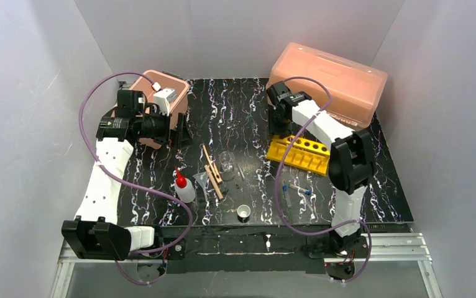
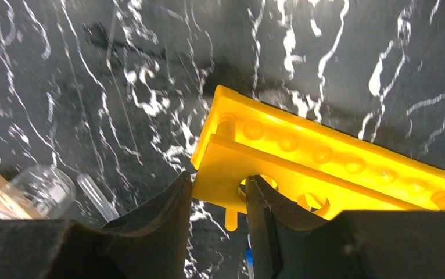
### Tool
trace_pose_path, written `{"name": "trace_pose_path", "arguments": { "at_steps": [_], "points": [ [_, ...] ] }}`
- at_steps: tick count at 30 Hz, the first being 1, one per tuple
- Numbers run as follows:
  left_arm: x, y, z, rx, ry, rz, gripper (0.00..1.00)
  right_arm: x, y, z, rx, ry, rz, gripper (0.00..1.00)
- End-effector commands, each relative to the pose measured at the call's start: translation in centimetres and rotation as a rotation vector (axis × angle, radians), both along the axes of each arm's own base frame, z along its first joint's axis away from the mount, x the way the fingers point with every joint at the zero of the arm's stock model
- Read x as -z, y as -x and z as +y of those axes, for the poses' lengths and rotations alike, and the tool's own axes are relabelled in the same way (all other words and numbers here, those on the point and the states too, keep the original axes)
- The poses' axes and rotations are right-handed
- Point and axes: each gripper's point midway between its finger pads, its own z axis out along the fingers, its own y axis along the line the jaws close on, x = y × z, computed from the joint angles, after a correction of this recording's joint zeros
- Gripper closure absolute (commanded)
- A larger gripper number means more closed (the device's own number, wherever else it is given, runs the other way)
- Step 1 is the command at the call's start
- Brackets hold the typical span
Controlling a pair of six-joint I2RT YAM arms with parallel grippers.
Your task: Organize the chemistry lab equipment
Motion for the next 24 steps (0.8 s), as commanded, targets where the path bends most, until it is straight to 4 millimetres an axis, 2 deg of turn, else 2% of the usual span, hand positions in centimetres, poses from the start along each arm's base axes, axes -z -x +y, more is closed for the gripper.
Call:
{"name": "trace_pose_path", "arguments": {
  "at_steps": [1, 6, 11, 19, 24],
  "points": [
    [0.6, -0.1, -0.2, 0.016, 0.018, 0.02, 0.01, -0.4, -3.1, 2.0, -0.001, -0.041, -0.03, 0.58],
    [0.5, -0.4, -0.3, 0.019, 0.023, 0.023, 0.01, -1.1, -6.0, 3.5, 0.006, -0.062, -0.065, 0.57],
    [0.4, -0.3, -0.3, 0.024, 0.022, 0.027, 0.01, -2.5, -7.1, 4.1, 0.01, -0.073, -0.091, 0.52],
    [0.4, 0.1, -0.3, 0.032, 0.017, 0.037, 0.01, -8.2, -6.3, 4.0, -0.008, -0.119, -0.18, 0.44],
    [0.2, 0.4, 0.1, 0.027, -0.006, 0.035, 0.01, -13.1, -4.3, 4.2, -0.046, -0.146, -0.253, 0.41]
  ]
}}
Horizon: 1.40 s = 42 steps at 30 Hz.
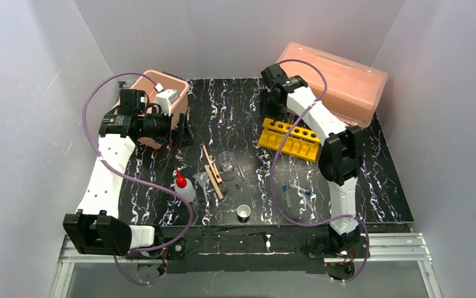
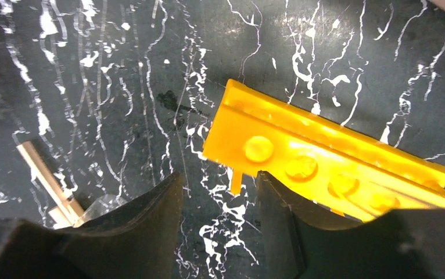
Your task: Organize the chemistry lab equipment
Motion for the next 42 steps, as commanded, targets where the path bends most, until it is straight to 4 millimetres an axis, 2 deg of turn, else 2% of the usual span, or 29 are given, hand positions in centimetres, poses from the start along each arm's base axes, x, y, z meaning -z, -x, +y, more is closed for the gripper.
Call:
{"name": "trace_pose_path", "arguments": {
  "at_steps": [1, 3, 5, 8, 14, 17, 19, 22, 27, 29, 35, 42],
  "points": [
    [-1.1, 0.7, 0.3, 0.01, -0.01, -0.012, 0.01, -9.9, 2.1, 0.3, -0.048, -0.075, -0.175, 0.4],
    [-1.5, 0.8, 0.4, 0.009, -0.016, -0.019, 0.01, -11.5, 4.0, -0.1, -0.058, -0.074, -0.202, 0.4],
    [-1.8, 1.0, 0.5, 0.009, -0.021, -0.025, 0.01, -11.9, 6.3, -1.1, -0.055, -0.066, -0.204, 0.39],
    [-2.3, 1.5, 0.6, 0.011, -0.025, -0.04, 0.01, -9.2, 11.5, -4.1, 0.008, -0.054, -0.126, 0.4],
    [-2.6, 2.5, 0.7, 0.017, -0.03, -0.058, 0.01, -1.1, 21.5, -10.5, 0.192, -0.022, 0.041, 0.38],
    [-2.7, 2.9, 0.6, 0.021, -0.027, -0.056, 0.01, 2.8, 25.7, -12.0, 0.288, -0.038, 0.149, 0.33],
    [-2.8, 3.1, 0.6, 0.025, -0.024, -0.059, 0.01, 4.8, 27.2, -12.5, 0.33, -0.063, 0.178, 0.32],
    [-2.8, 3.1, 0.4, 0.029, -0.017, -0.055, 0.01, 6.5, 28.0, -12.9, 0.376, -0.078, 0.185, 0.31],
    [-2.9, 3.1, 0.3, 0.033, -0.012, -0.05, 0.01, 9.3, 28.3, -14.1, 0.397, 0.02, 0.219, 0.3],
    [-2.8, 3.1, 0.4, 0.031, -0.016, -0.051, 0.01, 10.3, 28.0, -14.0, 0.387, 0.04, 0.229, 0.31],
    [-2.3, 3.1, 0.7, 0.029, -0.036, -0.049, 0.01, 10.6, 26.4, -14.3, 0.385, 0.085, 0.186, 0.32],
    [-2.3, 2.8, 0.7, 0.027, -0.036, -0.049, 0.01, 11.4, 26.4, -14.6, 0.381, 0.102, 0.183, 0.34]
  ]
}}
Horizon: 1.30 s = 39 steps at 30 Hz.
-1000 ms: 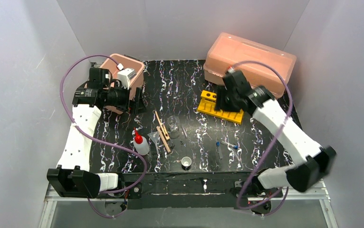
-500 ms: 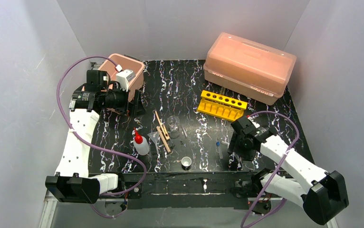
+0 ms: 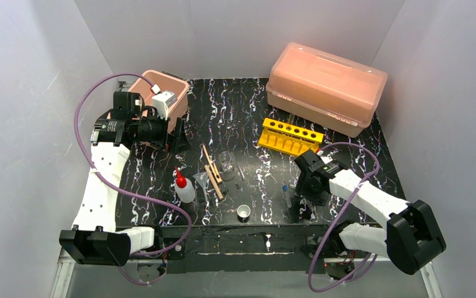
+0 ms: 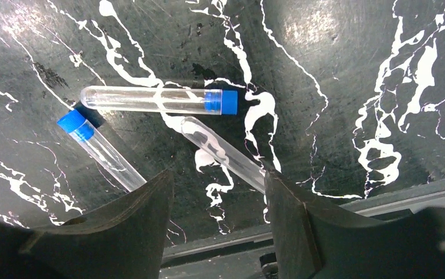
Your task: Organize the chemistry lab equipment
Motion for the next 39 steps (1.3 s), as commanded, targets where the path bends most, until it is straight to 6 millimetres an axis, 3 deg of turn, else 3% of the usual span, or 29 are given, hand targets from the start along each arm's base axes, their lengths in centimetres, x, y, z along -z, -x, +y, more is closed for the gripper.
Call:
{"name": "trace_pose_path", "arguments": {
  "at_steps": [1, 10, 17, 29, 39],
  "points": [
    [-0.3, 0.3, 0.1, 0.003, 0.002, -0.004, 0.01, 0.4, -0.8, -0.4, 0.01, 0.028, -0.03, 0.34],
    [-0.3, 0.2, 0.4, -0.001, -0.017, -0.007, 0.01, 1.6, -2.4, 0.0, -0.01, 0.019, -0.038, 0.35],
    [-0.7, 0.4, 0.5, -0.004, -0.023, -0.019, 0.01, 3.1, -1.4, 0.8, -0.022, -0.03, 0.017, 0.41],
    [-0.9, 0.5, 0.5, -0.013, -0.016, -0.016, 0.01, 2.9, -0.8, 0.9, 0.007, -0.057, 0.018, 0.5],
    [-1.2, 0.8, 0.6, -0.016, -0.018, -0.027, 0.01, 2.9, -1.6, 1.8, 0.021, -0.075, 0.017, 0.59]
  ]
}}
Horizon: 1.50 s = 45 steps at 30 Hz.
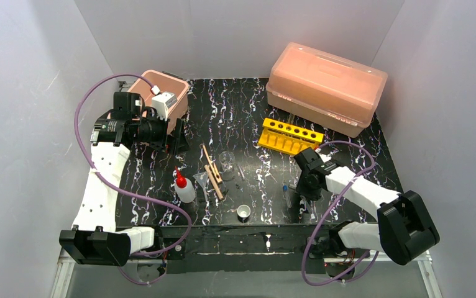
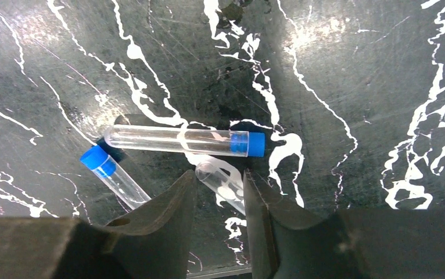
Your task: Organize the chemistry lab equipment
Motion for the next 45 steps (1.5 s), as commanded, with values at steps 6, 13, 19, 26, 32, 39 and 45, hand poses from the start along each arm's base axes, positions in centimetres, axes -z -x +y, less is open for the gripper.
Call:
{"name": "trace_pose_path", "arguments": {
  "at_steps": [6, 13, 19, 26, 32, 39, 45],
  "points": [
    [-1.5, 0.8, 0.3, -0.002, -0.007, -0.048, 0.01, 0.8, -0.1, 1.2, 0.032, -0.039, 0.027, 0.64],
    [-1.4, 0.9, 0.3, 0.0, -0.006, -0.053, 0.01, 0.6, -0.1, 1.0, 0.039, -0.028, 0.024, 0.71],
    [-1.4, 1.1, 0.4, 0.006, -0.012, -0.056, 0.01, 0.2, 0.1, 1.0, 0.04, -0.023, 0.013, 0.53],
    [-1.6, 1.0, 0.3, 0.007, -0.008, -0.06, 0.01, 0.0, 1.8, 1.4, 0.028, -0.024, 0.017, 0.57],
    [-1.4, 1.1, 0.3, 0.007, -0.004, -0.056, 0.01, 0.1, 3.1, 1.2, 0.023, 0.006, 0.032, 0.61],
    [-1.7, 1.1, 0.2, 0.007, -0.001, -0.063, 0.01, 0.0, 3.6, 0.9, 0.016, 0.026, 0.04, 0.66],
    [-1.6, 1.1, 0.3, 0.007, -0.004, -0.062, 0.01, 0.1, 3.1, 1.3, 0.005, 0.03, 0.035, 0.73]
  ]
}}
